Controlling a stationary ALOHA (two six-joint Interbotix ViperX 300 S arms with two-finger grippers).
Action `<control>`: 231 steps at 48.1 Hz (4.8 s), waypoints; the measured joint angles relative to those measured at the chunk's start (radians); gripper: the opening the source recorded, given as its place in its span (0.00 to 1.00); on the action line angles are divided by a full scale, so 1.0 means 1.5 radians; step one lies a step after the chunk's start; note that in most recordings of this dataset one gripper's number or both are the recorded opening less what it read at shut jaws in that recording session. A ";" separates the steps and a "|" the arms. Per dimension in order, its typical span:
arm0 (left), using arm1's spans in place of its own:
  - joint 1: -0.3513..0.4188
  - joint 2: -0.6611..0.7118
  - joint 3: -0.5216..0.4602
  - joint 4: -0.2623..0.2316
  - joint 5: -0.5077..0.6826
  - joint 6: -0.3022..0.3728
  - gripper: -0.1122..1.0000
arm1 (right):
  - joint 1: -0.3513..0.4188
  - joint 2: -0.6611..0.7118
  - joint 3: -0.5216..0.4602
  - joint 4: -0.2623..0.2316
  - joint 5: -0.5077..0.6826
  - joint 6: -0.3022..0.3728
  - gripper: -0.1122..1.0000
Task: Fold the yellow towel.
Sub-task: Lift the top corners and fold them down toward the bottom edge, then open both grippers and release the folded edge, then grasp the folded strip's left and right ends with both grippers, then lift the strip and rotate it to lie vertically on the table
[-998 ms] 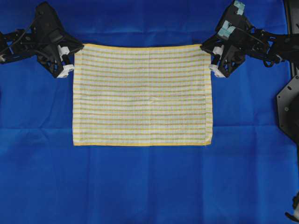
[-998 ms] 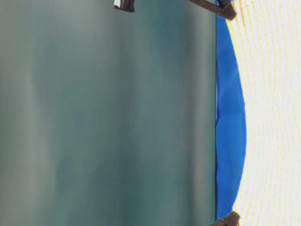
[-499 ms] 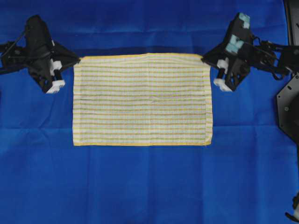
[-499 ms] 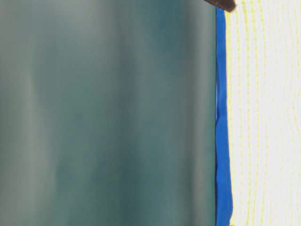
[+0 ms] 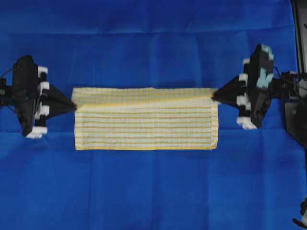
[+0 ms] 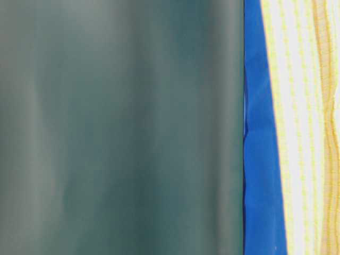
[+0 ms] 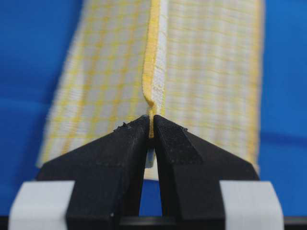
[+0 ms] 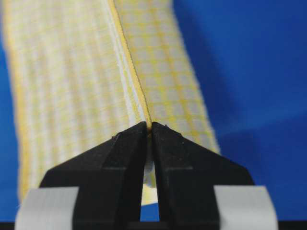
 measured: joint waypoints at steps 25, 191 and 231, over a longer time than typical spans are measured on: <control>-0.099 0.037 -0.024 0.000 0.009 -0.024 0.14 | 0.106 0.077 -0.015 0.010 0.000 0.018 0.14; 0.107 -0.058 -0.208 -0.001 0.453 0.062 0.13 | -0.046 -0.073 -0.112 -0.050 0.283 0.005 0.12; -0.040 -0.087 -0.207 -0.001 0.331 -0.010 0.13 | -0.214 0.063 -0.189 -0.104 0.213 0.005 0.12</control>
